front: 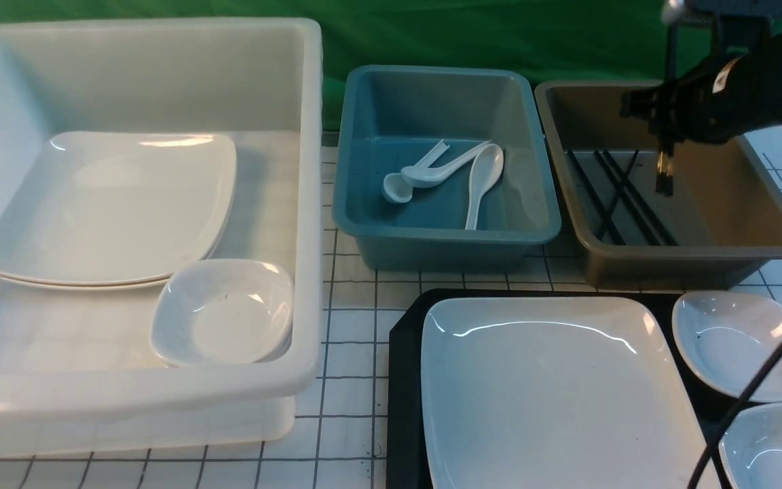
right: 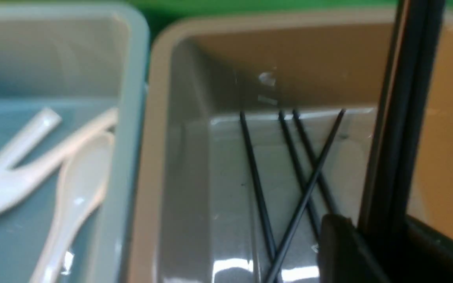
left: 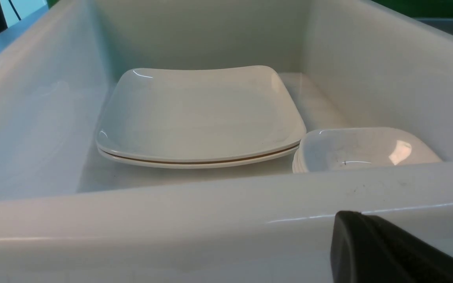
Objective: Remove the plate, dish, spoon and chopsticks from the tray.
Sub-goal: Use the right arm to put the chopsticks into the small storage box on the right, then use the left arm to grab a plate from the dinner plate
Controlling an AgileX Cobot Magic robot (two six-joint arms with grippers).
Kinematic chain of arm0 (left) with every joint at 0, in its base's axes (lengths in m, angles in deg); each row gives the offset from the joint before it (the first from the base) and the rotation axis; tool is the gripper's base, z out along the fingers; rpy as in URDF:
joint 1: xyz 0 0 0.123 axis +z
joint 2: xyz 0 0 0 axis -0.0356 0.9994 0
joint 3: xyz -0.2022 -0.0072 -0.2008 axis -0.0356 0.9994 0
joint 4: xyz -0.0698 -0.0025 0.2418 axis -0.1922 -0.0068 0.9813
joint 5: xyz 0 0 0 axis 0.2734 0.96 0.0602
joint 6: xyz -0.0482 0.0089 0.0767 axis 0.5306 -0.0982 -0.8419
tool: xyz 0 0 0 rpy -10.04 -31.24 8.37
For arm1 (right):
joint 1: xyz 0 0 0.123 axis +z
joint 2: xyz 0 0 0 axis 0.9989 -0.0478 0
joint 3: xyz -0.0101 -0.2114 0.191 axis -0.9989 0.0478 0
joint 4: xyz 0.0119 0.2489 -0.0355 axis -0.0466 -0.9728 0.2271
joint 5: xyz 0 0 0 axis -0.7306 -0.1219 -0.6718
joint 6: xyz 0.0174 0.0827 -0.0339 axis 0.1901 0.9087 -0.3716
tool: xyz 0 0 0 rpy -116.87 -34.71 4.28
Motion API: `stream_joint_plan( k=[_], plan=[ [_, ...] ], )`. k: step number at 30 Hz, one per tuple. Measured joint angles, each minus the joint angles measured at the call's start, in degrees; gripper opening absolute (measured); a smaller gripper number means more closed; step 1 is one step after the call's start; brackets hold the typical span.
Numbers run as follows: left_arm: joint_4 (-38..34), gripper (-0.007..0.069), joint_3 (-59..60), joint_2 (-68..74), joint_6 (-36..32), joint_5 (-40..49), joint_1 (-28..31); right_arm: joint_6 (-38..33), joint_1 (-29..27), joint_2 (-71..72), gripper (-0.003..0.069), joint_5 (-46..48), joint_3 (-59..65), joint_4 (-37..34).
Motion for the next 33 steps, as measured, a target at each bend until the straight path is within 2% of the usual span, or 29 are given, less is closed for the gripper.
stream_joint_plan(
  k=[2, 4, 8, 12, 14, 15, 17, 21, 26, 29, 33],
  plan=[
    [0.0, 0.0004, 0.0, 0.0, 0.0, 0.0, 0.0, 0.0, 0.0, -2.94, 0.0287, -0.34, -0.05, -0.04],
    [0.0, 0.0004, 0.0, 0.0, 0.0, 0.0, 0.0, 0.0, 0.0, -4.39, 0.0339, 0.47, -0.05, -0.04],
    [0.0, 0.0004, 0.0, 0.0, 0.0, 0.0, 0.0, 0.14, 0.0, -3.98, 0.0353, 3.18, -0.05, -0.18],
    [0.0, 0.0004, 0.0, 0.0, 0.0, 0.0, 0.0, -2.02, 0.0, -0.64, 0.0257, 7.98, -0.05, -0.18],
    [0.0, 0.0004, 0.0, 0.0, 0.0, 0.0, 0.0, -4.92, 0.0, 2.39, 0.0168, 11.18, -0.05, -0.18],
    [0.0, 0.0004, 0.0, 0.0, 0.0, 0.0, 0.0, -6.85, 0.0, 5.27, 0.0094, 14.03, -0.12, -0.18],
    [0.0, 0.0004, 0.0, 0.0, 0.0, 0.0, 0.0, -9.17, 0.0, 9.41, 0.0037, 17.8, -0.13, -0.18],
    [0.0, 0.0004, 0.0, 0.0, 0.0, 0.0, 0.0, -13.35, 0.0, 19.15, 0.0008, 25.86, -0.18, -0.18],
    [0.0, 0.0004, 0.0, 0.0, 0.0, 0.0, 0.0, -14.23, -0.05, 27.8, 0.0006, 33.47, -0.19, -2.27],
    [0.0, 0.0004, 0.0, 0.0, 0.0, 0.0, 0.0, -14.87, -0.11, 34.42, 0.0005, 39.95, 0.24, -8.38],
    [0.0, 0.0004, 0.0, 0.0, 0.0, 0.0, 0.0, -20.91, 0.96, 43.34, 0.0005, 42.3, 7.05, -20.13]
  ],
)
